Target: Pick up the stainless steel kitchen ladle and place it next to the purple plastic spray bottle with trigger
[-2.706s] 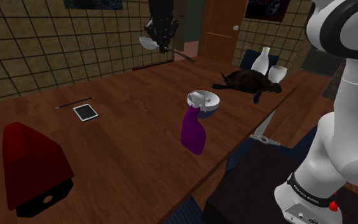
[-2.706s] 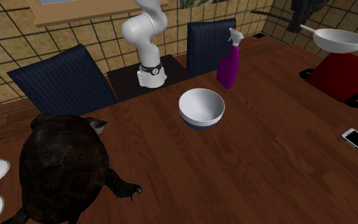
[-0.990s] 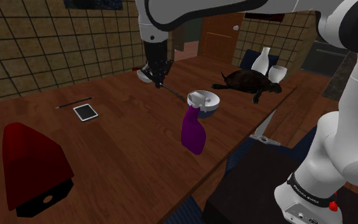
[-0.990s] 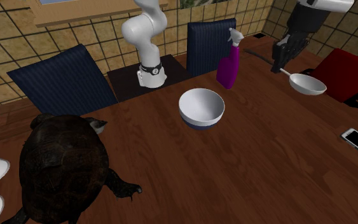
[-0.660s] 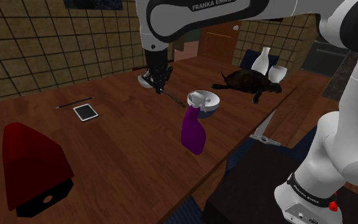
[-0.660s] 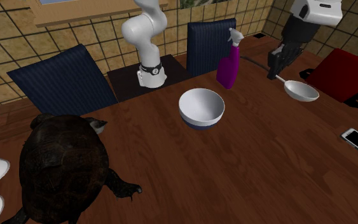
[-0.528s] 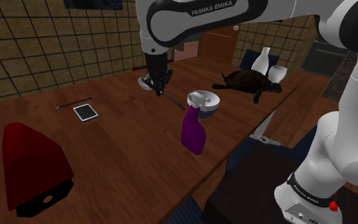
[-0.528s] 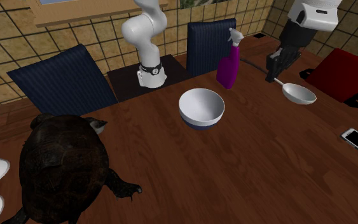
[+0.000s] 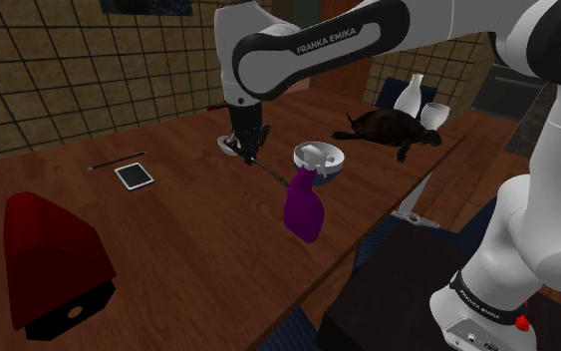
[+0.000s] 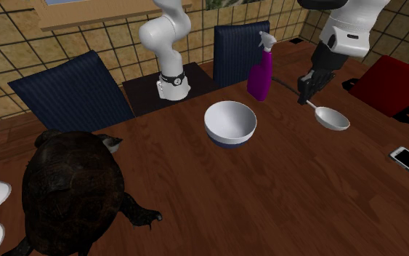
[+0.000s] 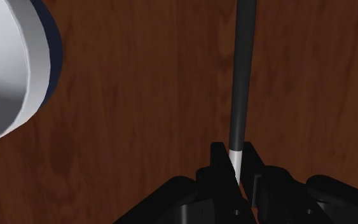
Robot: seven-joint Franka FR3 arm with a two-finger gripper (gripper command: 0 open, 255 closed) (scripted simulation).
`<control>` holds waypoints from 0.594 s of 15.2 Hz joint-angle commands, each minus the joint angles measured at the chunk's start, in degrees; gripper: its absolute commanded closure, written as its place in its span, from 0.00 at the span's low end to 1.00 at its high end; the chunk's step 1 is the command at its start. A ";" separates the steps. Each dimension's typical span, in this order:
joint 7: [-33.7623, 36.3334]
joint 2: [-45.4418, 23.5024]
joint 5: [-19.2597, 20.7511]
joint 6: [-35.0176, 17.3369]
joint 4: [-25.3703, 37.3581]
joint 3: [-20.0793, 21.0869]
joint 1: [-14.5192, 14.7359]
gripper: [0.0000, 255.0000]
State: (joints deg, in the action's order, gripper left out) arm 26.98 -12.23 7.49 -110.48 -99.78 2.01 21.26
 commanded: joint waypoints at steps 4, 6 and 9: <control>0.35 -1.18 0.22 -3.50 -2.33 -0.09 -0.07 1.00; 0.53 -1.65 0.32 -4.89 -3.26 -0.11 -0.08 1.00; 0.80 -2.43 0.48 -6.94 -4.55 -0.15 -0.09 1.00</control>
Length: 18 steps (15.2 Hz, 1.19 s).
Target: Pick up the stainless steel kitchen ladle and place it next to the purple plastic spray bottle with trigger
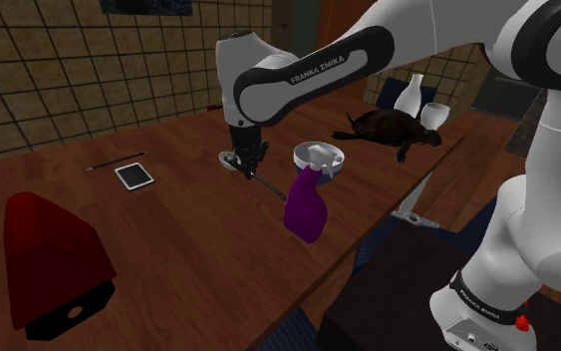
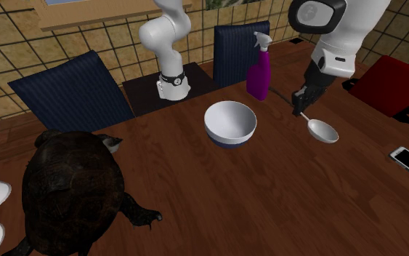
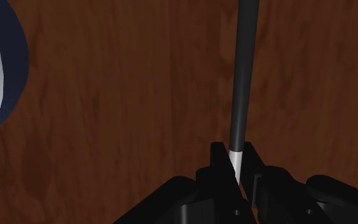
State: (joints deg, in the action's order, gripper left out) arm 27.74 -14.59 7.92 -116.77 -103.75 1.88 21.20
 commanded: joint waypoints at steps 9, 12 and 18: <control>0.87 -2.82 0.58 -6.42 -3.63 -0.17 -0.03 1.00; 0.87 -2.83 0.58 -6.42 -3.62 -0.17 -0.02 1.00; 0.87 -2.84 0.58 -6.42 -3.62 -0.17 -0.02 0.00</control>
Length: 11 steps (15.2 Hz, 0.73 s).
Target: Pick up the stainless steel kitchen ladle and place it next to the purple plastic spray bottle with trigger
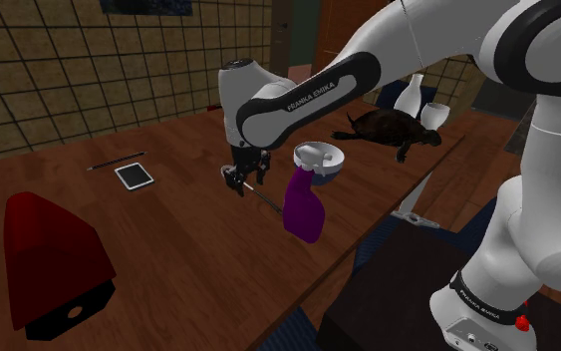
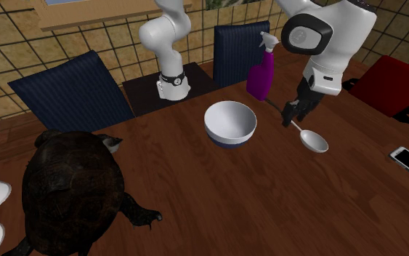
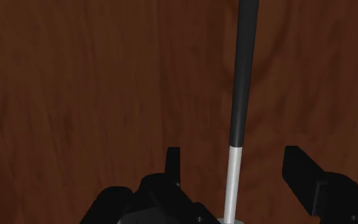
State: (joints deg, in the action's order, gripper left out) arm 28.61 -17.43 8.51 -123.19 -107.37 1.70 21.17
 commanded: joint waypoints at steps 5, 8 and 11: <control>-0.10 0.82 -0.16 1.67 0.85 0.10 0.09 0.00; -0.35 2.76 -0.54 6.44 3.66 0.36 0.35 0.00; -0.35 2.77 -0.54 6.44 3.66 0.36 0.35 0.00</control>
State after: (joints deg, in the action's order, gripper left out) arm 28.23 -14.72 7.98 -116.98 -103.84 2.04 21.49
